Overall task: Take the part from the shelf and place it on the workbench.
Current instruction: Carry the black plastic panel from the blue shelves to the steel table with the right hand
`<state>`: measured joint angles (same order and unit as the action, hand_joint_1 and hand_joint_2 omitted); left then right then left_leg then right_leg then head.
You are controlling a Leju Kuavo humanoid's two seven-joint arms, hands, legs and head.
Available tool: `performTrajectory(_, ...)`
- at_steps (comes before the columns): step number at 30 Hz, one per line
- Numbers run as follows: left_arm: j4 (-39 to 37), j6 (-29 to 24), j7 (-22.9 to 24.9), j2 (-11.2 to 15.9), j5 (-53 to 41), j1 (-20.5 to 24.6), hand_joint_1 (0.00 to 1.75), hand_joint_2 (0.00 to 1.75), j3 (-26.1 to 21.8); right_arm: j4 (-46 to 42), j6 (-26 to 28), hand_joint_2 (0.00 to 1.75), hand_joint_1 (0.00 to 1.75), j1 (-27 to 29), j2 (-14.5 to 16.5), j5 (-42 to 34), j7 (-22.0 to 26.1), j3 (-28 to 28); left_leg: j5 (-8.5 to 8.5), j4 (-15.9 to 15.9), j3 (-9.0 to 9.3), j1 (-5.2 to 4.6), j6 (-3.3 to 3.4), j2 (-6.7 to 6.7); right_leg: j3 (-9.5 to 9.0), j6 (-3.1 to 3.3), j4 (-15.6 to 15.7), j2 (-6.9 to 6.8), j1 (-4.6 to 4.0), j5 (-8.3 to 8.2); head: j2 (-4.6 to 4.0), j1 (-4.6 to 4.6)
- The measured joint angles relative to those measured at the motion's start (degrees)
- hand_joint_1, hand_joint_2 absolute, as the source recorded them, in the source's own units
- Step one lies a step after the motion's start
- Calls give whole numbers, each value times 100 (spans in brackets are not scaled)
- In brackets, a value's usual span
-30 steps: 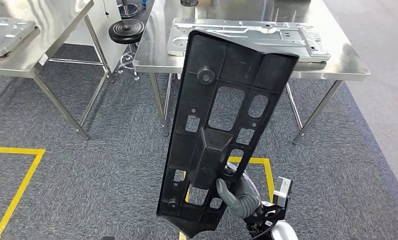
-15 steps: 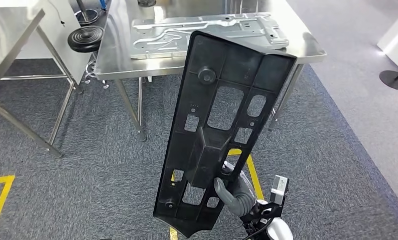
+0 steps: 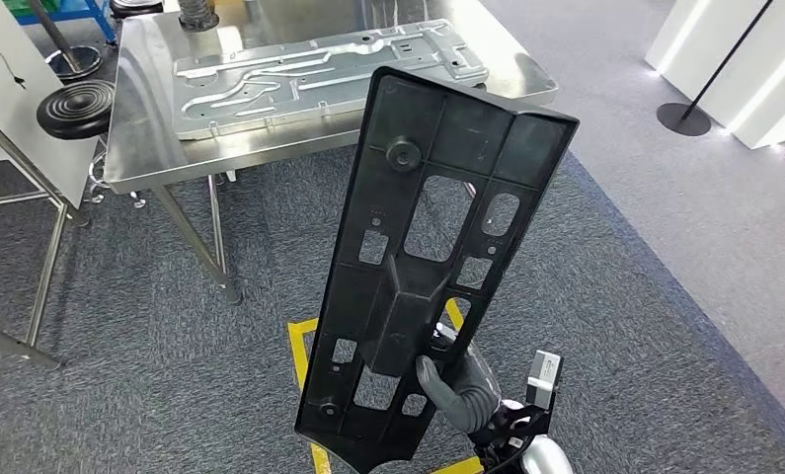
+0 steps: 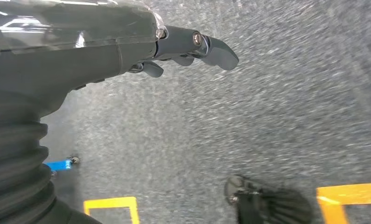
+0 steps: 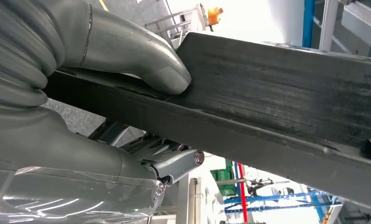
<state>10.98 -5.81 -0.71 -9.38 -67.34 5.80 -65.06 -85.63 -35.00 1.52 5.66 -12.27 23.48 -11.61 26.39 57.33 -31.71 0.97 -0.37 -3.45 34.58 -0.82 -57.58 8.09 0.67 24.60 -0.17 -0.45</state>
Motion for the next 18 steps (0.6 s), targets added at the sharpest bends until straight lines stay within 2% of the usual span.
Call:
performTrajectory(1,1,1,-79,2,23,14,0,175,-3,7,-8,175,175,-8,0,3,8,0,-18,-25,9,14,40,64,28,-25,-50,-82,-9,31,0,2)
performTrajectory(2,1,3,-151,4,41,32,0,175,-6,19,-21,175,175,-28,1,5,15,0,-34,-52,18,28,77,132,100,-44,-194,-235,-21,122,0,3)
performTrajectory(4,2,11,-278,9,71,62,0,175,-14,63,-60,175,175,-96,6,7,37,0,-44,-79,24,27,124,263,407,-80,-829,-623,-27,471,0,8)
performTrajectory(5,2,18,-317,12,78,72,0,175,-20,99,-81,175,175,-134,9,7,52,-1,-42,-78,20,18,130,325,603,-102,-1235,-724,-13,653,0,8)
performTrajectory(6,2,24,-348,16,89,84,0,175,-27,143,-99,175,175,-166,12,7,72,-1,-40,-76,17,11,131,380,756,-122,-1560,-767,3,766,0,8)
performTrajectory(7,2,29,-370,20,102,103,0,175,-34,192,-114,175,175,-195,13,6,97,-2,-38,-74,15,8,130,423,809,-136,-1687,-782,18,769,0,8)
performTrajectory(8,2,33,-384,24,113,127,0,175,-39,243,-126,175,175,-225,13,2,121,-2,-35,-71,16,8,124,456,743,-142,-1589,-792,29,669,0,8)
performTrajectory(10,2,36,-393,26,136,172,0,175,-50,329,-147,175,175,-300,13,-5,161,-2,-23,-67,33,7,104,490,284,-116,-768,-821,34,296,0,8)
performTrajectory(11,2,34,-393,27,147,185,0,175,-60,366,-158,175,175,-344,15,-8,173,-4,-15,-64,40,-2,79,499,62,-89,-361,-842,20,164,0,8)
performTrajectory(12,2,28,-387,28,158,189,0,175,-74,401,-168,175,175,-386,19,-9,183,-5,-11,-63,45,-10,49,505,-88,-59,-81,-854,2,93,0,8)
performTrajectory(14,2,11,-358,32,175,175,0,175,-113,462,-183,175,175,-447,36,-11,193,-9,-9,-74,52,-22,-22,514,-140,-8,41,-853,-37,95,0,8)
performTrajectory(16,2,-13,-296,41,183,152,0,175,-143,503,-190,175,175,-475,65,-13,195,-9,21,-56,56,-14,-88,505,-155,57,78,-830,-22,78,0,7)
performTrajectory(18,2,-50,-202,58,202,130,0,175,-171,534,-197,175,175,-514,112,-13,182,-14,229,262,-79,-6,-134,456,-184,127,127,-822,5,58,0,7)
